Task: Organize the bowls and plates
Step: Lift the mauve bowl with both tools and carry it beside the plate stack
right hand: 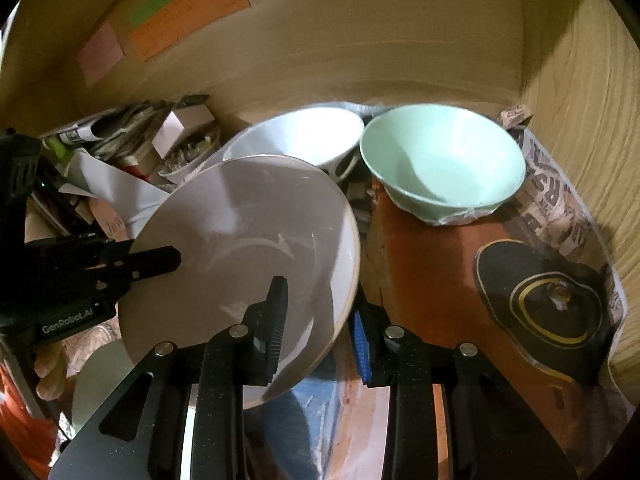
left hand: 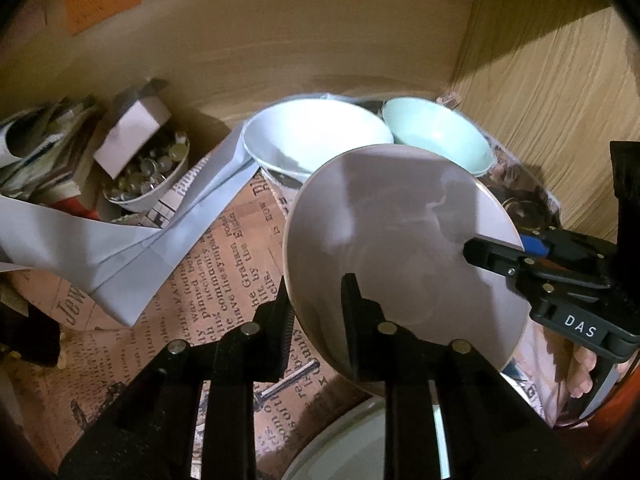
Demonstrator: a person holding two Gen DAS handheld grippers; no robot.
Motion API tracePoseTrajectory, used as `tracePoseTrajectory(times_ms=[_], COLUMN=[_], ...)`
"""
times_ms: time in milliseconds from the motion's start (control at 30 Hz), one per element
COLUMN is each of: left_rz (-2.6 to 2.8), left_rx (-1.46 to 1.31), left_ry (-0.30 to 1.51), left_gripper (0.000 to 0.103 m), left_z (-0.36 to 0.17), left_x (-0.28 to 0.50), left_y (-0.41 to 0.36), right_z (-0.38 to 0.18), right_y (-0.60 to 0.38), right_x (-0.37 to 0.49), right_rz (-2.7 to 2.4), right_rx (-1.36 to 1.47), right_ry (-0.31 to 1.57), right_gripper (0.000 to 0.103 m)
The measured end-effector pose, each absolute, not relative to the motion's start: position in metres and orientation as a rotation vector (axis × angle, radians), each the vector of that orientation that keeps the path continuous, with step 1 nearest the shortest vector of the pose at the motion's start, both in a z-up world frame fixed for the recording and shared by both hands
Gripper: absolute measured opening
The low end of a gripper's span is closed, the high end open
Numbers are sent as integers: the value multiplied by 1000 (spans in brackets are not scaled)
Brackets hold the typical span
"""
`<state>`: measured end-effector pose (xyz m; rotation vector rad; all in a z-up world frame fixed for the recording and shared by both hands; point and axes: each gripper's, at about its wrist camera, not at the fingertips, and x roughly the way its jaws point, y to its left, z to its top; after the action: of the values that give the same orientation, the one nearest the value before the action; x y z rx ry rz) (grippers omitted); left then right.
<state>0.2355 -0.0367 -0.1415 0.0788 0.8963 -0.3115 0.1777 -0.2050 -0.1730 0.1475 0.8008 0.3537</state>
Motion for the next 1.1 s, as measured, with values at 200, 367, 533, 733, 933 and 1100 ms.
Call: tracePoseTrajectory(times_ms=[200, 367, 533, 733, 933, 1100], left_rz=[-308, -300, -281, -251, -222, -193], left_rx=[68, 46, 25, 3, -16, -26], left_ry=[853, 816, 782, 732, 704, 685], left_gripper=[22, 22, 22, 22, 22, 22], left_z=[-131, -122, -114, -108, -103, -101], left_x=[221, 205, 188, 166, 141, 122], left_y=[-35, -26, -13, 2, 18, 29], right_z=[-158, -147, -138, -131, -125, -123], right_y=[-203, -197, -189, -175, -160, -147], right_x=[167, 157, 145, 132, 120, 109], right_rz=[360, 369, 390, 419, 454, 480], right_rx=[149, 139, 126, 112, 98, 86], right_ry=[751, 717, 690, 666, 648, 635], right_gripper=[27, 27, 27, 27, 27, 27])
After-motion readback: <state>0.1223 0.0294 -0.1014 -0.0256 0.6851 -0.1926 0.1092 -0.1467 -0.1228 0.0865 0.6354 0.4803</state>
